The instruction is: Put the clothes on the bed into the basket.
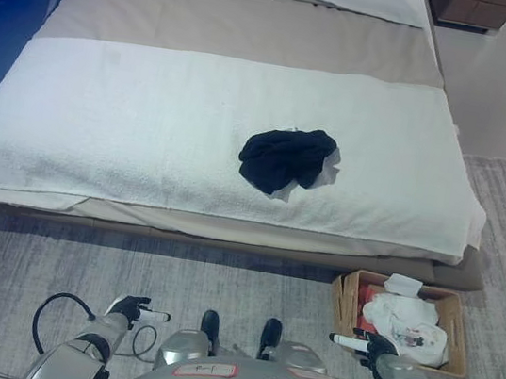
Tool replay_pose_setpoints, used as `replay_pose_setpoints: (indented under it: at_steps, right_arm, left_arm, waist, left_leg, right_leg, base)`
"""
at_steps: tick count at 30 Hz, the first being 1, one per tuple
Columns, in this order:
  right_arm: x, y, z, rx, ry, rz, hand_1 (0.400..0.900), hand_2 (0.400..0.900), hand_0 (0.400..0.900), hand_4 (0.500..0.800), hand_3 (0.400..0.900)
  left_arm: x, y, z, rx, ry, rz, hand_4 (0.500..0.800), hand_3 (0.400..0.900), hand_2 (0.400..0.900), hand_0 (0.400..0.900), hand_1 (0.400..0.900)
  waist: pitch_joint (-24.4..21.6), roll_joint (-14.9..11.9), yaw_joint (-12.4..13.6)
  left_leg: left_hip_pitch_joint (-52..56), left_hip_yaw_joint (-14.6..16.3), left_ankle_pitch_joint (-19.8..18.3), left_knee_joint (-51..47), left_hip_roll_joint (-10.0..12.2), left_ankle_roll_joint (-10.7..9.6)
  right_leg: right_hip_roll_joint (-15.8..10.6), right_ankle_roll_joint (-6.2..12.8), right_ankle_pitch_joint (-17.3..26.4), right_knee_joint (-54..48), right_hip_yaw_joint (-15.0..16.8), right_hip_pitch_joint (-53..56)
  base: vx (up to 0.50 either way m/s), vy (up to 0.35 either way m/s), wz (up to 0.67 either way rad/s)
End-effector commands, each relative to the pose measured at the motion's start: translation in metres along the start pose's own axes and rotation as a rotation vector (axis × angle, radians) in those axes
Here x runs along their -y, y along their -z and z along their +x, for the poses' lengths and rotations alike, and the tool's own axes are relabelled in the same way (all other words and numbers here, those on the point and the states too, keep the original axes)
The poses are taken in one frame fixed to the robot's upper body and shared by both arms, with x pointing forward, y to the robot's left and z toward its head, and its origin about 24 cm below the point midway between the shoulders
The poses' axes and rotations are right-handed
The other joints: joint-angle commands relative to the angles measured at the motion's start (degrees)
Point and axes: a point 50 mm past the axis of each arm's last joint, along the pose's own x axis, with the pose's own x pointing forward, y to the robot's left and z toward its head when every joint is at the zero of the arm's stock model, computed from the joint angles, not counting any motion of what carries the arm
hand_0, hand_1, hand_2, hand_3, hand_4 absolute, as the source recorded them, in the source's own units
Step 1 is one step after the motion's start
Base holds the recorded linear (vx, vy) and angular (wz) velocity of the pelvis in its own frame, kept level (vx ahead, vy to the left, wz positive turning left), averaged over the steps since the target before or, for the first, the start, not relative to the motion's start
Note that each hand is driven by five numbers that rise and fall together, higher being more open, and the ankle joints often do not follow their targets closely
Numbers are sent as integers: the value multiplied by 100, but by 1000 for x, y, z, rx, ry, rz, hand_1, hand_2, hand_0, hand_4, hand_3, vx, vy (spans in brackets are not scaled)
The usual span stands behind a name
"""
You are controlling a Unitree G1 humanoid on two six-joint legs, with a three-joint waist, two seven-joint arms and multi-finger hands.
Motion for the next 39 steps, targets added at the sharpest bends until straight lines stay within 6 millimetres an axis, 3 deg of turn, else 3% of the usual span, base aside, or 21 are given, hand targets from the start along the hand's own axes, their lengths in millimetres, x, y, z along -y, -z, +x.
replay_pose_setpoints:
  at_steps: [1,30,36,39]
  right_arm:
    - [2,3,0,-12,31,-46,900,900,900,800,900]
    - [2,5,0,-16,30,-41,900,900,900,800,900]
    - [5,4,0,-16,36,-31,900,900,900,800,900]
    - [10,-2,0,5,50,-37,900,900,900,800,900]
  left_arm:
    - [-14,-4,1,-13,-50,-25,800,900,900,900,900]
    - [-14,-3,1,-13,-50,-19,800,900,900,900,900]
    - [-20,-9,1,1,-62,-24,800,900,900,900,900]
    - [-24,-14,1,17,-72,-35,800,900,900,900,900]
  waist:
    - [-115,-159,66]
    - [-105,-142,36]
    - [-19,-143,12]
    - [110,-181,10]
  left_leg:
    - [92,281,-347,31,105,-255]
    - [162,301,-388,31,139,-266]
    - [155,264,-347,47,228,-296]
    - [-177,182,-496,638,234,-300]
  right_leg:
    - [-183,407,-404,47,482,63]
    - [-158,394,-468,69,503,107]
    - [-90,303,-656,369,514,-4]
    - [-60,204,-771,586,570,-143]
  base:
    - [0,0,0]
    - [1,-1,-1]
    - [4,-57,9]
    - [-42,-111,8]
